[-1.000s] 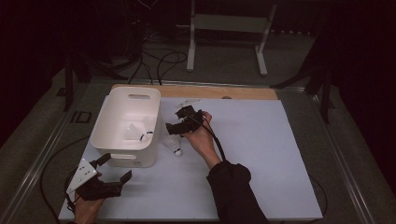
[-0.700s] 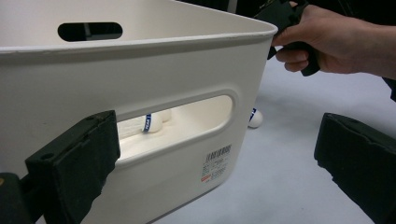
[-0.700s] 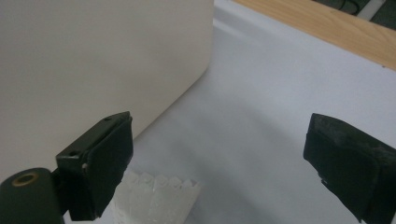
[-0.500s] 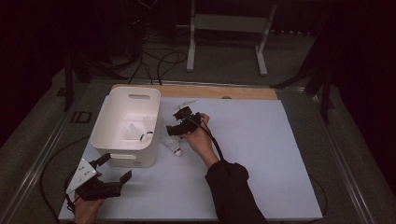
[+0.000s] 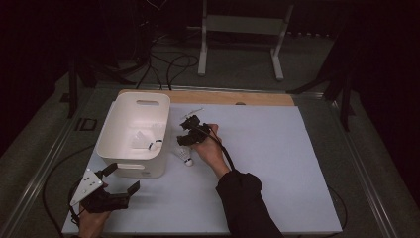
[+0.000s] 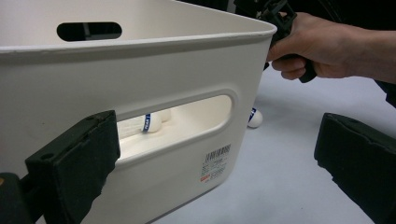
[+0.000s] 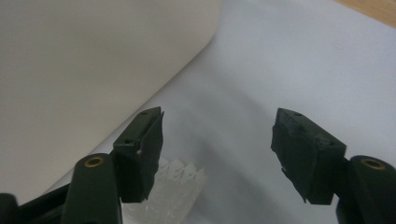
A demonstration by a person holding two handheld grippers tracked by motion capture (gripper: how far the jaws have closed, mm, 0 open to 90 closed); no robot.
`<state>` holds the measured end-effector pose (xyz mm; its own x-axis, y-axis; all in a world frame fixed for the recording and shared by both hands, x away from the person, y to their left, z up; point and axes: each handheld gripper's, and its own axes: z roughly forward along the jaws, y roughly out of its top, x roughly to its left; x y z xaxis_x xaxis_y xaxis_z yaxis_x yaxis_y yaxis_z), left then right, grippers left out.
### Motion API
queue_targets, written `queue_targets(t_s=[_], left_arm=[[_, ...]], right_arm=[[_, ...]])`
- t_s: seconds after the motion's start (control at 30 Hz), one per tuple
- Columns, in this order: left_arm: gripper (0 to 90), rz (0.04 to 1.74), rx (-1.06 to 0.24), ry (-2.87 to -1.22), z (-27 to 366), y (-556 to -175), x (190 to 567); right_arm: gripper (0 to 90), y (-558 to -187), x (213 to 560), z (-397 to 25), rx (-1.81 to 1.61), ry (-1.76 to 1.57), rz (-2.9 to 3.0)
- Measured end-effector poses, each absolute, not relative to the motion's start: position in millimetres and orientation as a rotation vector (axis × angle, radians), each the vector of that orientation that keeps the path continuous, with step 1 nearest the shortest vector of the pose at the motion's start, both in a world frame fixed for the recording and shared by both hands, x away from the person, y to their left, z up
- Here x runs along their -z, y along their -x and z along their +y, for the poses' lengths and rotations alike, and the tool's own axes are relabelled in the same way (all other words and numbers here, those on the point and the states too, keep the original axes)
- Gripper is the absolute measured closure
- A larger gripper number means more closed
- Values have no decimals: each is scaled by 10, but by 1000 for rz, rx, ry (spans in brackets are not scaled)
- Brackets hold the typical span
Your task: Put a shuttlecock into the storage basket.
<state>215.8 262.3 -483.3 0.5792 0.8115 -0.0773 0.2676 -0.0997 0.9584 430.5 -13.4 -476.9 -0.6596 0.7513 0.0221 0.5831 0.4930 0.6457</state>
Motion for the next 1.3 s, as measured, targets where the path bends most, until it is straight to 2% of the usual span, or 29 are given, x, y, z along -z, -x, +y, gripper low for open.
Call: queue_targets(t_s=[0.83, 0.9, 1.07, 1.3], left_arm=[[10, 914, -592, -1662, 2607, -2157, 4835], [10, 914, -591, -1662, 2605, -2157, 4836], [10, 915, -592, -1661, 2601, -2158, 4838], [10, 915, -591, -1661, 2597, -2159, 4839]], right_arm=[[334, -4003, 4692, -461, -1022, -1214, 2611], [361, -3988, 4700, -482, -1031, -1215, 2615], [531, -3959, 4711, -528, -1079, -1241, 2665], [709, -3890, 4684, -527, -1097, -1197, 2702]])
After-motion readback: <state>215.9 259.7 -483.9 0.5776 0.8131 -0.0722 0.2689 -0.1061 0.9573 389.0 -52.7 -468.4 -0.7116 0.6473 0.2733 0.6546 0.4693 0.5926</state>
